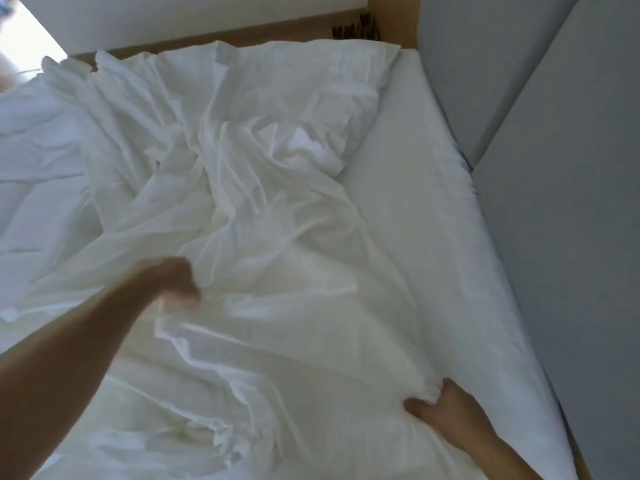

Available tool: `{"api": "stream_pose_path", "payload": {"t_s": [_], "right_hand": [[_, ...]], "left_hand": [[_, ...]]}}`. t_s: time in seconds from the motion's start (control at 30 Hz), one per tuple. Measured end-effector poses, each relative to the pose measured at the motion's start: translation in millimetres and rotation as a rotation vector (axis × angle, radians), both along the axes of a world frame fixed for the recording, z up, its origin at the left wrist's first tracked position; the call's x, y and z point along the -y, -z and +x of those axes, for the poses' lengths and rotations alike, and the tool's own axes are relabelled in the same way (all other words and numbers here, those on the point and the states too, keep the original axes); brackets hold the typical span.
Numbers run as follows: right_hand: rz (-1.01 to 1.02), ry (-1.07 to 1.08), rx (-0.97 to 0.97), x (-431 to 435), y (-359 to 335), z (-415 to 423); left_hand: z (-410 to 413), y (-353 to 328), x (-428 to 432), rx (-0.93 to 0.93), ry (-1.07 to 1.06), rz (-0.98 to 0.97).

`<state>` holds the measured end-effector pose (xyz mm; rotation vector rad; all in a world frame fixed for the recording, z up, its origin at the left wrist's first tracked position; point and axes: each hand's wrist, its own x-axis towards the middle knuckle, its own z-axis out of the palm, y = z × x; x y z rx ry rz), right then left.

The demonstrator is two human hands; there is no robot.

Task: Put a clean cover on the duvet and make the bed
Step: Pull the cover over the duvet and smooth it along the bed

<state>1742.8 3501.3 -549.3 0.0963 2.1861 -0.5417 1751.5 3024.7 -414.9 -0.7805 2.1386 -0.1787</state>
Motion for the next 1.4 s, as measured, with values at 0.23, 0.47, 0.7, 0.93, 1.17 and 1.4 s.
{"api": "stream_pose_path", "payload": {"t_s": [0.23,0.47,0.7,0.93,1.17,1.4], "right_hand": [[0.109,-0.117,-0.105,37,-9,-18],[-0.159,-0.329,-0.506,178,-46,-72],[-0.400,-0.396,-1.088,260,-75,-27],[-0.646,-0.531,-1.165,282,-87,27],[-0.957,-1.018,-0.902,280,-73,127],[-0.632,-0.976,-0.436,273,-74,108]], "left_hand": [[-72,68,-64,-0.525,-0.240,0.149],[-35,28,-31,-0.819,-0.289,0.405],[67,-48,57,-1.110,-0.758,0.770],[118,-39,56,-0.628,-0.700,0.782],[68,-26,60,-0.554,-0.559,0.602],[32,36,8,-0.487,-0.197,0.275]]}}
